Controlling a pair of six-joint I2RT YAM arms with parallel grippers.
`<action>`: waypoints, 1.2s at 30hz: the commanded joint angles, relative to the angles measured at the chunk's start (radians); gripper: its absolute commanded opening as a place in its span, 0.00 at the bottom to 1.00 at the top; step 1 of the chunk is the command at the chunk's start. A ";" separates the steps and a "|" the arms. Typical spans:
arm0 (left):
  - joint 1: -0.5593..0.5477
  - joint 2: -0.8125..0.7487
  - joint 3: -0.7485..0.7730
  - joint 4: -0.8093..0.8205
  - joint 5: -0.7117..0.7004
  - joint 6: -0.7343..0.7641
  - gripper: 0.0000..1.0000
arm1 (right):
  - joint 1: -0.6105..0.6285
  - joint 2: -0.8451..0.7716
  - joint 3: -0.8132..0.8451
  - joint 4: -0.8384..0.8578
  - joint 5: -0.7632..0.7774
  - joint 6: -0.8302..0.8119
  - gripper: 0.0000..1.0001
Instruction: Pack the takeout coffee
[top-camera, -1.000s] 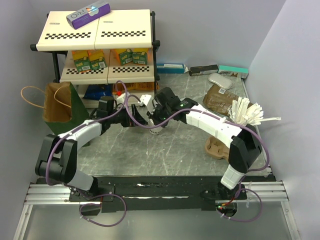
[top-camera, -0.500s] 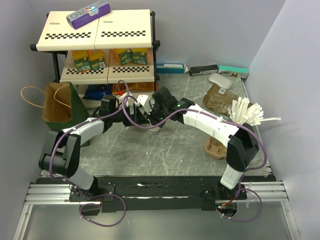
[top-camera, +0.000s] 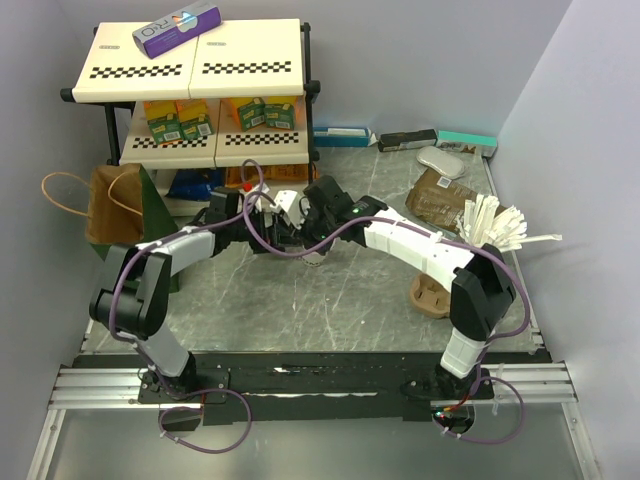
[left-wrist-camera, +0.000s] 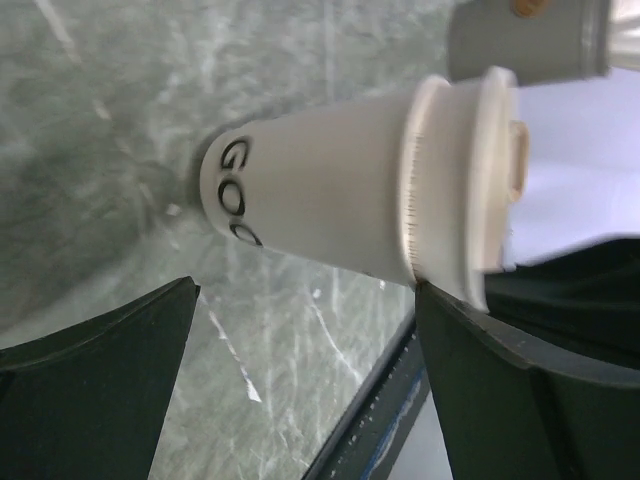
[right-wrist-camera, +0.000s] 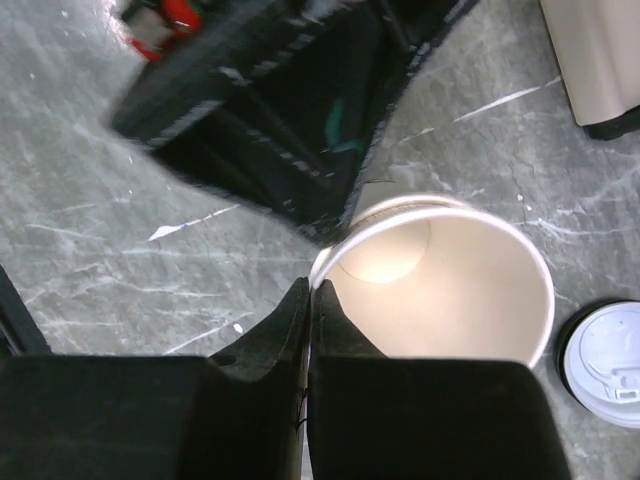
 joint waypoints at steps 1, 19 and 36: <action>-0.019 0.050 0.061 -0.016 -0.129 -0.018 0.97 | 0.025 -0.009 0.073 0.102 -0.168 0.049 0.00; -0.023 -0.051 0.041 -0.016 -0.109 0.039 0.96 | 0.031 -0.078 0.161 0.016 0.008 -0.066 0.00; -0.023 -0.127 0.147 -0.169 -0.141 0.201 0.94 | 0.031 -0.369 0.033 -0.014 -0.002 -0.184 0.00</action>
